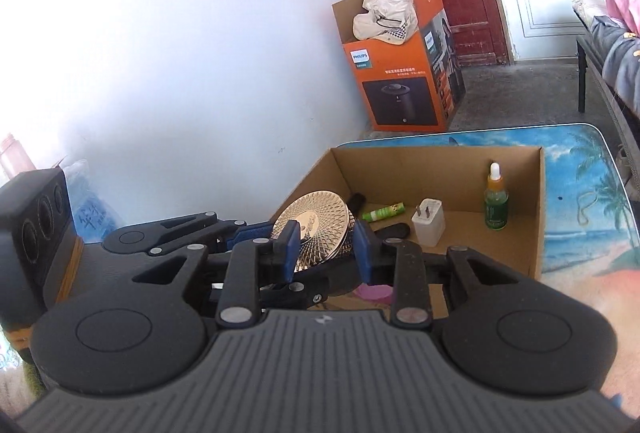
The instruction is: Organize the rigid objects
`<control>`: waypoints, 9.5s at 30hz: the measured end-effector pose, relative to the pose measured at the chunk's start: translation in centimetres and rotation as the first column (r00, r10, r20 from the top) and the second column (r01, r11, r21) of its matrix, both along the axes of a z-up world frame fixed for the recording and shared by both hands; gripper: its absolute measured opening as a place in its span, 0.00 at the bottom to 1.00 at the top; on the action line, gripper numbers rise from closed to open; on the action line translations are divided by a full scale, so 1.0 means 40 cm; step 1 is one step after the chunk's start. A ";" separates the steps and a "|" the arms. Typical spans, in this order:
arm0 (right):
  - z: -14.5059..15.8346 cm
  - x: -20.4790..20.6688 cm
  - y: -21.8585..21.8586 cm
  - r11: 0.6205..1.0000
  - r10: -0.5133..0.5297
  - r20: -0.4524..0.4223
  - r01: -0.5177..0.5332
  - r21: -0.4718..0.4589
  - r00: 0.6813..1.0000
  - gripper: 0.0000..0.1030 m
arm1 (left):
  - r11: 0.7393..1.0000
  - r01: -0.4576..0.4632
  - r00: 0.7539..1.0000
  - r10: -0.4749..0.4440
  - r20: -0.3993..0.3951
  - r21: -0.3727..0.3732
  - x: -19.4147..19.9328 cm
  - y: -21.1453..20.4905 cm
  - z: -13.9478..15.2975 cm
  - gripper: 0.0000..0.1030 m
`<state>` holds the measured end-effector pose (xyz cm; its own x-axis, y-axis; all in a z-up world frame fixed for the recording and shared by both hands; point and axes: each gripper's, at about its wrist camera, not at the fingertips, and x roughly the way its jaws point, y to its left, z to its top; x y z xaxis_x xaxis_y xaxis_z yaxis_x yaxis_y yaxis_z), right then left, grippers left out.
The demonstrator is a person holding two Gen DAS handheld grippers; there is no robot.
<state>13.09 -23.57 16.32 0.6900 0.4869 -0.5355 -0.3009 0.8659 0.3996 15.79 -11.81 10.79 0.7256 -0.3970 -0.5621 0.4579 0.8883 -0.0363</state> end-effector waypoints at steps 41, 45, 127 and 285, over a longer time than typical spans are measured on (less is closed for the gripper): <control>-0.296 0.456 -0.038 0.991 -0.001 -0.457 -0.062 -0.121 0.890 0.31 | 0.995 -0.095 0.813 0.085 -0.576 0.014 0.419 -0.051 -0.293 0.57; -0.280 0.444 -0.043 0.990 -0.009 -0.433 -0.053 -0.131 0.901 0.31 | 0.995 -0.096 0.823 0.080 -0.562 0.001 0.410 -0.048 -0.281 0.63; -0.299 0.112 0.374 0.971 0.097 -0.260 -0.034 0.238 0.961 0.39 | 0.933 -0.360 0.932 0.360 -0.052 -0.007 -0.080 0.354 -0.262 0.53; -0.166 -0.067 0.127 0.849 -0.412 0.035 0.398 -0.348 0.910 0.99 | 0.930 -0.340 0.933 0.352 -0.075 0.139 -0.012 0.158 -0.067 1.00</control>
<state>10.41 -18.49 9.68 0.7611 -0.0487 -0.6468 0.1160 0.9913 0.0619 15.31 -5.50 8.12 0.7451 -0.0558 -0.6646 0.1213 0.9912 0.0529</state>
